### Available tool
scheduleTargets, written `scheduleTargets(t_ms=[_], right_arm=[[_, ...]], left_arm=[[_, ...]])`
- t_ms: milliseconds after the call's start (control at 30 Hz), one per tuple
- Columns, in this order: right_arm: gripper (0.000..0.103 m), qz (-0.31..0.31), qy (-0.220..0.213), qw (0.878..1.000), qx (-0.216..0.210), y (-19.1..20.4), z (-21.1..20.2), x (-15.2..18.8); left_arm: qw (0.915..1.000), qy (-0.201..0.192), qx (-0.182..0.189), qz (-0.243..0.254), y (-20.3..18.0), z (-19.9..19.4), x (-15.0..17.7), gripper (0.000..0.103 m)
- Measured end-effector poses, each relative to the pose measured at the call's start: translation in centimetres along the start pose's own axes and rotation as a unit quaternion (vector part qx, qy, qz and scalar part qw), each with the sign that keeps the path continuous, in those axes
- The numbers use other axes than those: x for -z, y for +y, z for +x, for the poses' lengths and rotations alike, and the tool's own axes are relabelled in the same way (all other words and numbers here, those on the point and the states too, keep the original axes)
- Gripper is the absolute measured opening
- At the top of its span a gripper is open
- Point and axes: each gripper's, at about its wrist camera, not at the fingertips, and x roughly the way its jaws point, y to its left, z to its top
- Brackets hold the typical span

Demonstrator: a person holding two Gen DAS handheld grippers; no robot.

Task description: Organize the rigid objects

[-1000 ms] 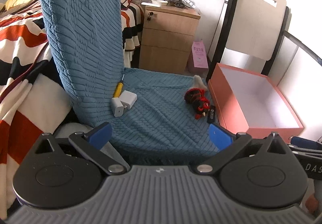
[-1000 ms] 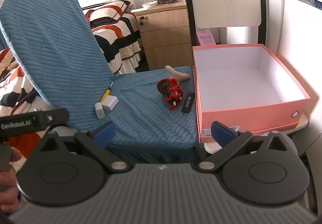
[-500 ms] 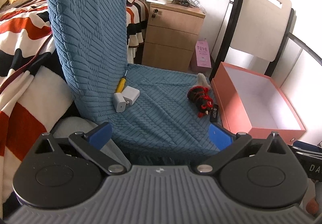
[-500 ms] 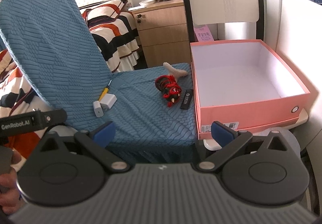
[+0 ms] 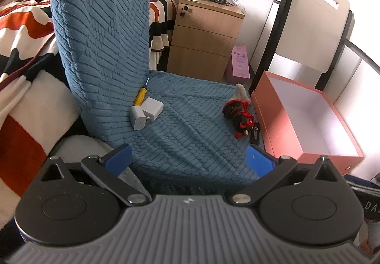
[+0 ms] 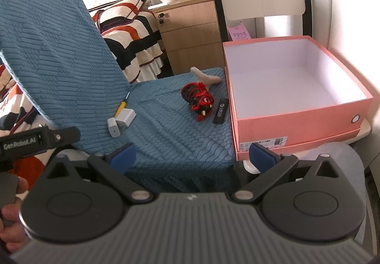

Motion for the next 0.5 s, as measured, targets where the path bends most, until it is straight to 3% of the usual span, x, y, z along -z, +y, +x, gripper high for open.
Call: scheduleTargets(t_ms=[200,500], right_arm=[[0.103,0.009,0.012,1.000,-0.012,-0.4,1.6,-0.3],[0.103,-0.011,-0.015,1.000,0.001,-1.0,4.5,-1.1]], left_arm=[[0.9999,-0.014,0.003,-0.001,-0.2,1.6,-0.6,0.103],[0.9998,-0.003,-0.015,-0.016,1.0,6.1,-1.0,0.103]])
